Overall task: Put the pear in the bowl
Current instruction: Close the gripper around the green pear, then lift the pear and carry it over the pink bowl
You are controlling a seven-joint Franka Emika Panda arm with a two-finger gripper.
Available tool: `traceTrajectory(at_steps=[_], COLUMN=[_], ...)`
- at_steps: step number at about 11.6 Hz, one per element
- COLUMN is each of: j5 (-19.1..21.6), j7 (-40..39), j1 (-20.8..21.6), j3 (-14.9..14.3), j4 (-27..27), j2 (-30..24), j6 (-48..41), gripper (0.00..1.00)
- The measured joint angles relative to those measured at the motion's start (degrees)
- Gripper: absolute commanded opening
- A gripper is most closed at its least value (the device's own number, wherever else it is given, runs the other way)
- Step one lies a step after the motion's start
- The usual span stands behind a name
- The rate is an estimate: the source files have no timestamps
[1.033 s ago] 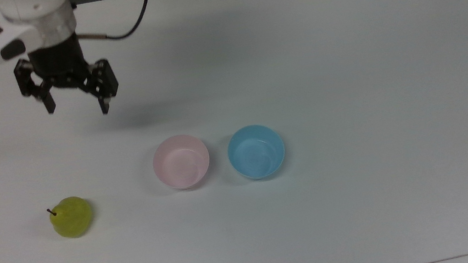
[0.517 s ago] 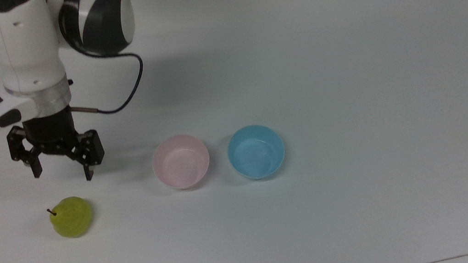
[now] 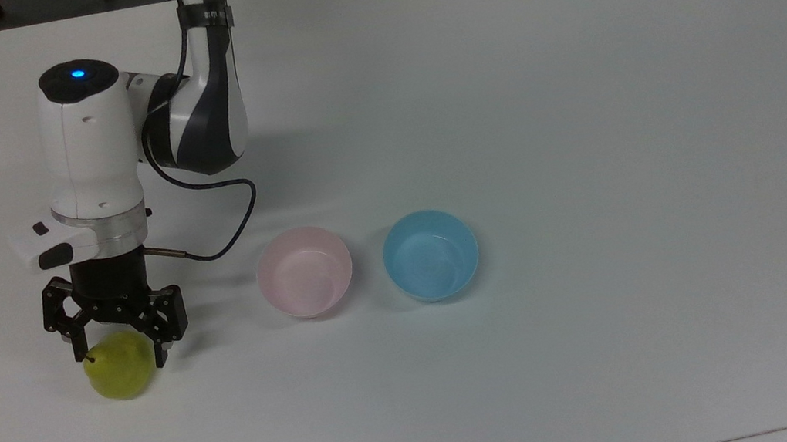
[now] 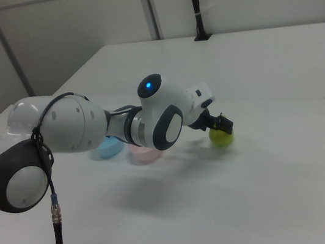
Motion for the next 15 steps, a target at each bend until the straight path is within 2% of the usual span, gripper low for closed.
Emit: traceTrajectory(at_steps=[3,5,9,12,13,15], j5=[0.0,0.0,0.0,0.0,0.0,0.0], j7=[0.0,0.0,0.0,0.1,0.1,0.1], j1=[0.0,0.0,0.0,0.1,0.2,1.5], j3=[0.0,0.0,0.0,0.0,0.1,0.4], j4=[0.6,0.8,1.7,0.8,-1.1,-9.1], j2=[0.9,0.9,0.7,-3.5,-5.9,-12.7], j6=[1.2,1.3,1.6,1.6,1.6,1.6], gripper=[0.62,0.47,0.45,0.45,0.45,0.45])
